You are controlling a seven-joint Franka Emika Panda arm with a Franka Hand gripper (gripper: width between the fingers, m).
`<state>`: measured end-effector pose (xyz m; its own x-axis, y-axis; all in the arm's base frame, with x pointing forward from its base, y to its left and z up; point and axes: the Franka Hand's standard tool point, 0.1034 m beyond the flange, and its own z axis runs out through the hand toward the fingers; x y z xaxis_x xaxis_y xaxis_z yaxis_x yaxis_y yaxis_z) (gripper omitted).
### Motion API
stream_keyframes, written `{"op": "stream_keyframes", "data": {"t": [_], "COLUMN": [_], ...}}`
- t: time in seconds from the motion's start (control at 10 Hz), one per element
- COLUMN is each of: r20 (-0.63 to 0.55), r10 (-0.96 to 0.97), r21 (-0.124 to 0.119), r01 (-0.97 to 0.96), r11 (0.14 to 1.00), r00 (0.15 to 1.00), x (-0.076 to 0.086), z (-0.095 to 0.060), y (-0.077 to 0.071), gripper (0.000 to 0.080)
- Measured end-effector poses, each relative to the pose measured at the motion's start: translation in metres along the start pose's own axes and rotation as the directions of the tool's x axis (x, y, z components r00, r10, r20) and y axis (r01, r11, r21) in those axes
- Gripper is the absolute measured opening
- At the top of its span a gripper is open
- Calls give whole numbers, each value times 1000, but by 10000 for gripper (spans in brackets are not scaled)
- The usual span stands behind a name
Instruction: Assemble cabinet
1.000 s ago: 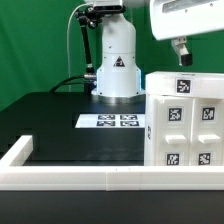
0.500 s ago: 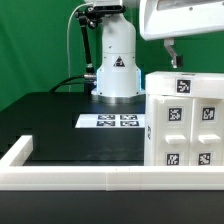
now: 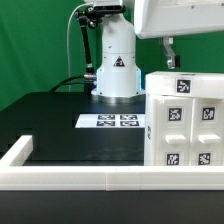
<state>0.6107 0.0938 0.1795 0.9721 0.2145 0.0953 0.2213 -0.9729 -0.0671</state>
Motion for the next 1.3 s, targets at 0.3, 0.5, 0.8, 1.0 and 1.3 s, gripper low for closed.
{"op": "stream_keyframes", "data": {"t": [0.3,0.5,0.8,1.0,1.3], "r20": [21,43,76,88,103], "r10": [-271,-420,-610,-724,-789], "r21": [-16,-32,-30,-20,-9], "r01": [271,422,614,727,794], "r11": [962,906,789,686,608], "r00": [962,906,789,685,605], "x": [-3,-5,-8,-11,-16], "z": [3,5,8,12,15], "y": [6,4,12,19,33], "gripper": [796,796,796,796,796]}}
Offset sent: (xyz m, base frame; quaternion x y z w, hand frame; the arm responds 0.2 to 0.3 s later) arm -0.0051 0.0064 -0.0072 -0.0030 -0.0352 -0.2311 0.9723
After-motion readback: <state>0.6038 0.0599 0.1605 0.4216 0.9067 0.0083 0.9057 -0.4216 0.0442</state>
